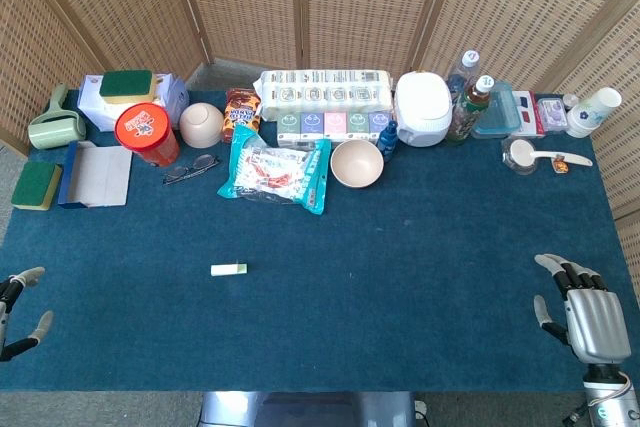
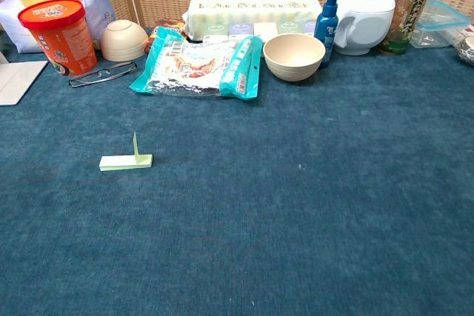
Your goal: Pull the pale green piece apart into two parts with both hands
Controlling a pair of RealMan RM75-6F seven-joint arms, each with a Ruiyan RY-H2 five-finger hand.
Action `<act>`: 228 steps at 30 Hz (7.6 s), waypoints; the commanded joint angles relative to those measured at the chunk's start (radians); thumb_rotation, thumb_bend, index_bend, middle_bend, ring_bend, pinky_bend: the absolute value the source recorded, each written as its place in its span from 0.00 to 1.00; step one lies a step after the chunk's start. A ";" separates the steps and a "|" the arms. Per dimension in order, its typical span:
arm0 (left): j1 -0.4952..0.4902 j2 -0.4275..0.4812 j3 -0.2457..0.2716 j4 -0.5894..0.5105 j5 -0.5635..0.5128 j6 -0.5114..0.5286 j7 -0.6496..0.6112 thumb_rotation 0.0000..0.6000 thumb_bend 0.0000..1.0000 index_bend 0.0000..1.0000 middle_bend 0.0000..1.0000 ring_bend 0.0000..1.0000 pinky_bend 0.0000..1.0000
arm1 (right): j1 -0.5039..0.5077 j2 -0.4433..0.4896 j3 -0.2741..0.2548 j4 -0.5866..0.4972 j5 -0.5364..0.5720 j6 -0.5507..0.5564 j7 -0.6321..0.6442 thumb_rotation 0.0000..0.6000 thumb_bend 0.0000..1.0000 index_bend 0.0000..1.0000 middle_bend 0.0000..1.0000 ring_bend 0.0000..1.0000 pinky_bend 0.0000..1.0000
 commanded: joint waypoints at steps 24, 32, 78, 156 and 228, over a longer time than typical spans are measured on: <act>-0.089 0.050 -0.032 -0.043 0.022 -0.094 0.069 0.84 0.32 0.23 0.34 0.37 0.43 | 0.005 -0.011 0.006 0.018 0.016 -0.014 0.013 1.00 0.47 0.23 0.28 0.25 0.28; -0.253 0.059 -0.103 -0.086 -0.015 -0.287 0.160 0.91 0.33 0.23 0.54 0.60 0.58 | 0.004 -0.013 0.009 0.024 0.028 -0.017 0.015 1.00 0.47 0.23 0.28 0.25 0.28; -0.524 -0.297 -0.105 -0.038 -0.394 -0.495 0.535 1.00 0.25 0.43 0.99 1.00 1.00 | -0.001 -0.020 0.011 0.039 0.041 -0.023 0.022 1.00 0.47 0.22 0.28 0.25 0.28; -0.715 -0.459 -0.068 0.083 -0.570 -0.510 0.609 1.00 0.42 0.68 1.00 1.00 1.00 | -0.034 -0.011 0.011 0.071 0.059 -0.008 0.075 1.00 0.47 0.20 0.28 0.25 0.29; -1.054 0.094 -0.172 -0.125 -0.473 -1.014 0.145 1.00 0.43 0.77 1.00 1.00 1.00 | 0.410 -0.377 0.098 0.103 -0.064 -0.250 0.637 1.00 0.46 0.34 0.96 1.00 1.00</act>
